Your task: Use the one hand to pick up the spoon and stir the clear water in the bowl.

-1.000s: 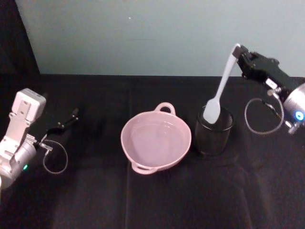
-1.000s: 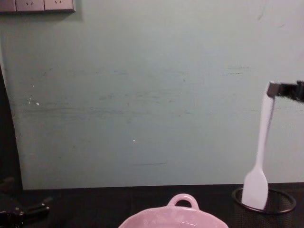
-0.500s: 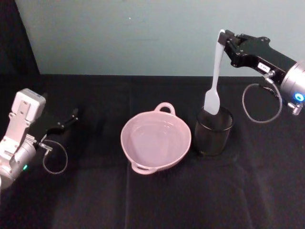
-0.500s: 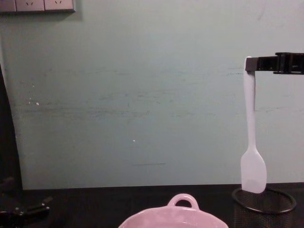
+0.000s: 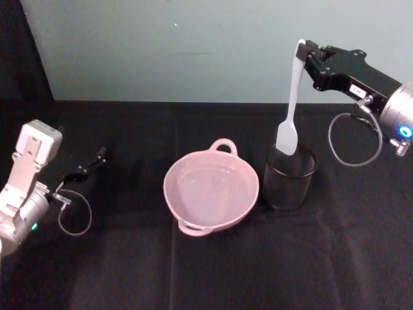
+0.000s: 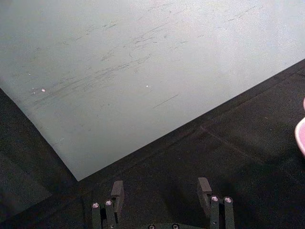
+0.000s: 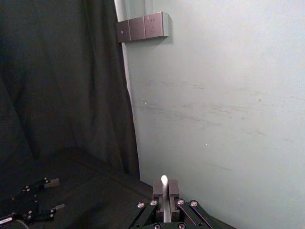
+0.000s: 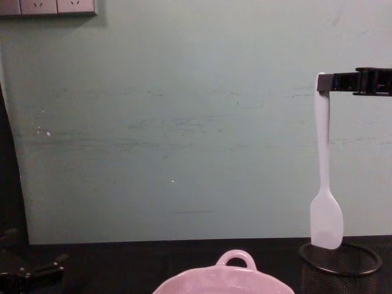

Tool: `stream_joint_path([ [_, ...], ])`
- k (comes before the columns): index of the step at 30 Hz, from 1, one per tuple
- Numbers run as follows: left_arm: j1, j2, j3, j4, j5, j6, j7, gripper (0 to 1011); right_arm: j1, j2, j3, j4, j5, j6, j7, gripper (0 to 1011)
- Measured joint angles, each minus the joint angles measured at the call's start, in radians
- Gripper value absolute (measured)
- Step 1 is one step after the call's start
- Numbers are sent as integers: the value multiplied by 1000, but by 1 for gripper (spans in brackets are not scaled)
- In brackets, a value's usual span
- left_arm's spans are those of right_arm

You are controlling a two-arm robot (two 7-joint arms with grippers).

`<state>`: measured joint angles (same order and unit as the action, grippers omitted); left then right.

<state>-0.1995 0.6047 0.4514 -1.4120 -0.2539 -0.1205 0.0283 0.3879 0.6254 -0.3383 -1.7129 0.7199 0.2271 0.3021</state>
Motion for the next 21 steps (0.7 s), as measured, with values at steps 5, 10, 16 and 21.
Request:
stream_joint_path([
  [5,0,0,0,0,0,0,0,1011,0,0,0,1,3,0,0,75],
  [10,0,0,0,0,0,0,0,1011,-1,-1,1,2,4,-1,0,75],
  [16,0,0,0,0,0,0,0,1011,1,2,5,-12,-14,7,0,77],
  [21,0,0,0,0,0,0,0,1011,28,-6,-16,-32,-38,21,20,75],
])
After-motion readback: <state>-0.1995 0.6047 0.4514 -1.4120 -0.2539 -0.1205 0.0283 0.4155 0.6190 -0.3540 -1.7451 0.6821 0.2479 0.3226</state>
